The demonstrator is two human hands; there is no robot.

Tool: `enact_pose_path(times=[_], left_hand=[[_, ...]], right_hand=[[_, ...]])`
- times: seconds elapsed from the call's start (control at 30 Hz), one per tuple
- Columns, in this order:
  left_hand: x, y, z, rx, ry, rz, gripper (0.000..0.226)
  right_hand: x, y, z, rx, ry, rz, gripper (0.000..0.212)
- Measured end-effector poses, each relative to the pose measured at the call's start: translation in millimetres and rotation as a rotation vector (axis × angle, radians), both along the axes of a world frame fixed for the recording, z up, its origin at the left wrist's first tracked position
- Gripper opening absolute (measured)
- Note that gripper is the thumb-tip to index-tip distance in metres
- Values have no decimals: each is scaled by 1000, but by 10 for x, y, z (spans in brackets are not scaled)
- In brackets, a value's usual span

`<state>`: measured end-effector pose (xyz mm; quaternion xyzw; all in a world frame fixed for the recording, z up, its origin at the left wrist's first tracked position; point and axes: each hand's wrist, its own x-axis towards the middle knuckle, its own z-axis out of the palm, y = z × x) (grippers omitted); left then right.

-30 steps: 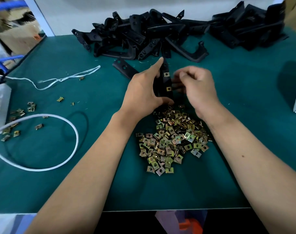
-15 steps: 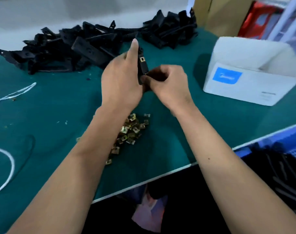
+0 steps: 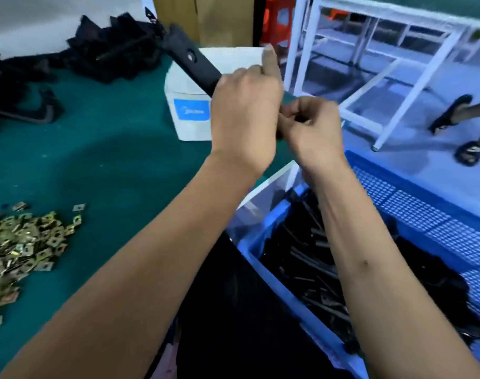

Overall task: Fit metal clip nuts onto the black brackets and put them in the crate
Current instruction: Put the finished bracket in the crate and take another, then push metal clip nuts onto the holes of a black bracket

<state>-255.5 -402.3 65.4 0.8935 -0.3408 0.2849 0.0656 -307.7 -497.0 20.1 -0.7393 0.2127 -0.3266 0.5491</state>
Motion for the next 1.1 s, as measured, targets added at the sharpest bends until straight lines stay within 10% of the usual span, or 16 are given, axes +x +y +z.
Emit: enact_pose_path(times=[0.27, 0.47, 0.6, 0.8, 1.1], left_hand=[[-735, -1272, -465, 61, 401, -374, 76], [-919, -1507, -1272, 281, 686, -603, 95], [-863, -1352, -1744, 448, 700, -617, 68], [-838, -1218, -1906, 415, 705, -662, 61], [-555, -861, -709, -285, 378, -585, 41]], right_hand=[[-1157, -1185, -423, 132, 60, -228, 37], [-1524, -1760, -1094, -167, 702, -344, 23], [-1571, -1746, -1429, -178, 984, -343, 32], [-1438, -1710, -1380, -165, 961, -465, 42], [-831, -1099, -408, -498, 433, -487, 12]])
